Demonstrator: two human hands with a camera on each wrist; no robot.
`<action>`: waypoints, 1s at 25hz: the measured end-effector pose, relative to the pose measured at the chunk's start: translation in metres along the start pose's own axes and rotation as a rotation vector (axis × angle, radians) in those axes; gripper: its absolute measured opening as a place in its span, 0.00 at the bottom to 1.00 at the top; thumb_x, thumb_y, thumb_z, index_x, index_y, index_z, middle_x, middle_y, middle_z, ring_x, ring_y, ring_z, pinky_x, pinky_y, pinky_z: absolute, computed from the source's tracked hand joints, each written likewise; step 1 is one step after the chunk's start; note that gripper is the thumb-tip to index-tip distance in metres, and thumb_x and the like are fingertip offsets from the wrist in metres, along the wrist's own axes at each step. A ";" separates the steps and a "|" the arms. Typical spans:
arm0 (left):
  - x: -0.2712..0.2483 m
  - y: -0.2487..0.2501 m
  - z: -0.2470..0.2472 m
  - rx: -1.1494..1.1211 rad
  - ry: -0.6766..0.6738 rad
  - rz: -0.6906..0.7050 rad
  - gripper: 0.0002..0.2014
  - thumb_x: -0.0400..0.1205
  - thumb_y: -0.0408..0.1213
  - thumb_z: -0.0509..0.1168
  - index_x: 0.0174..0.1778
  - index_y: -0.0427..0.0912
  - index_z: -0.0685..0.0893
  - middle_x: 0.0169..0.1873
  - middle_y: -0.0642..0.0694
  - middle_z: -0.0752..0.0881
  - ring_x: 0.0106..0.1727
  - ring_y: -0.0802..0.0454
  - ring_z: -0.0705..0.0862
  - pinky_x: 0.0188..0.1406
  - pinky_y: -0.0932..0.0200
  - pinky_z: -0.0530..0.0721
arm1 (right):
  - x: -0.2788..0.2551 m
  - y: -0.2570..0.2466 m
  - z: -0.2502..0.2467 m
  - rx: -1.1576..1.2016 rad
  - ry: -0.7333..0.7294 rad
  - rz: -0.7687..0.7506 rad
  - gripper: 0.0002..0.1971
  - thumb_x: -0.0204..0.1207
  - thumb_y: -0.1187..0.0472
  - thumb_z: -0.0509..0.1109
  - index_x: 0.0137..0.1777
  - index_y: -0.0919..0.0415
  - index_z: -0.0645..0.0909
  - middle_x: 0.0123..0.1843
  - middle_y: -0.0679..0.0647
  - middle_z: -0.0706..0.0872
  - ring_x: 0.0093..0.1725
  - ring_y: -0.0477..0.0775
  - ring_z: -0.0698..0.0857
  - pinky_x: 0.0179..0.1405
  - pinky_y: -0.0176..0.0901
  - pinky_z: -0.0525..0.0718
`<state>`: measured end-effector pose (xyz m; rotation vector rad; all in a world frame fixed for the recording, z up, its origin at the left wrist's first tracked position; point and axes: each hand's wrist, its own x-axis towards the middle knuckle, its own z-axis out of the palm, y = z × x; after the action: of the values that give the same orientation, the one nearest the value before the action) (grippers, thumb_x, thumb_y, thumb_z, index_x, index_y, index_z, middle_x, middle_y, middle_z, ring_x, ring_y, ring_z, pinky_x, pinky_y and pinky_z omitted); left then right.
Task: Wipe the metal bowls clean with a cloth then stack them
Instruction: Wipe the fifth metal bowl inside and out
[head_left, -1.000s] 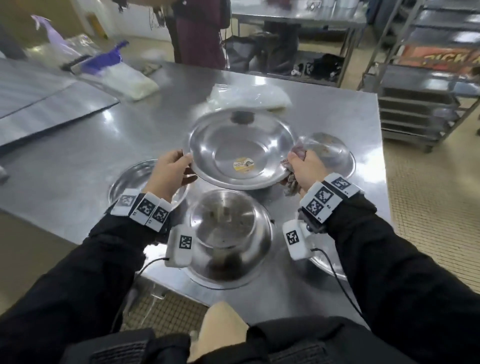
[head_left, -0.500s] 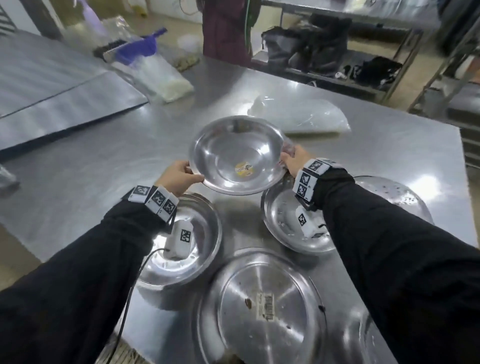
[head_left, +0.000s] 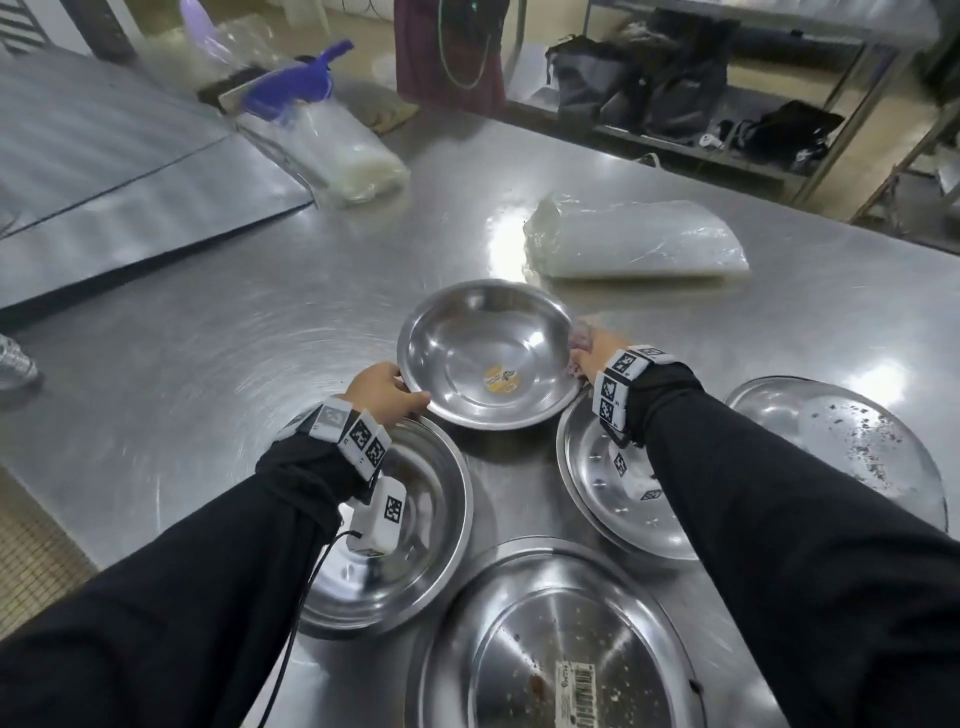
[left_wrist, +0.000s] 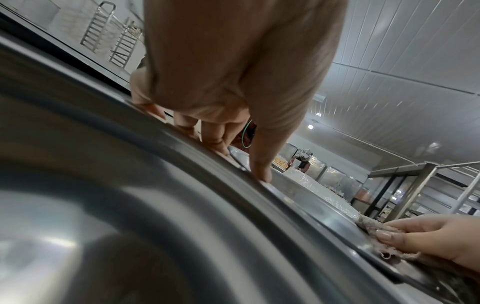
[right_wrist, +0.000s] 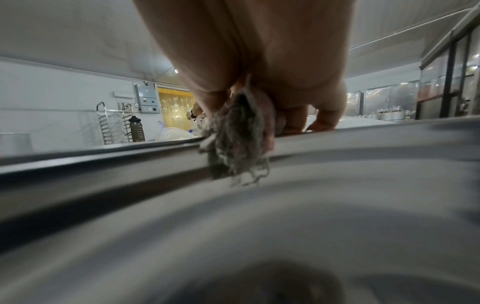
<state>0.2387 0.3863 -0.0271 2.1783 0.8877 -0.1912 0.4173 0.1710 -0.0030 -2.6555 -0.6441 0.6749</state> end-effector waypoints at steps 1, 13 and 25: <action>0.000 0.000 0.000 0.013 0.012 -0.001 0.15 0.73 0.48 0.74 0.50 0.45 0.83 0.38 0.52 0.89 0.39 0.55 0.87 0.41 0.57 0.83 | -0.001 0.001 0.001 -0.011 0.052 0.018 0.19 0.83 0.63 0.60 0.73 0.66 0.70 0.68 0.64 0.79 0.65 0.63 0.79 0.57 0.40 0.76; -0.071 0.101 0.042 0.197 -0.134 0.411 0.28 0.81 0.53 0.64 0.76 0.46 0.72 0.65 0.46 0.82 0.65 0.47 0.80 0.69 0.46 0.74 | -0.133 0.050 -0.041 0.468 0.679 0.158 0.14 0.85 0.58 0.60 0.67 0.59 0.77 0.53 0.50 0.84 0.45 0.46 0.82 0.33 0.28 0.71; -0.081 0.281 0.196 0.448 -0.334 0.635 0.27 0.86 0.51 0.60 0.73 0.34 0.74 0.68 0.38 0.80 0.69 0.41 0.78 0.66 0.53 0.73 | -0.183 0.270 -0.096 0.077 0.302 0.515 0.19 0.83 0.51 0.55 0.58 0.64 0.81 0.54 0.63 0.85 0.54 0.64 0.84 0.56 0.48 0.80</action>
<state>0.3875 0.0735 0.0358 2.6148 -0.0657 -0.4507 0.4155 -0.1671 0.0333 -2.7798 0.1527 0.3919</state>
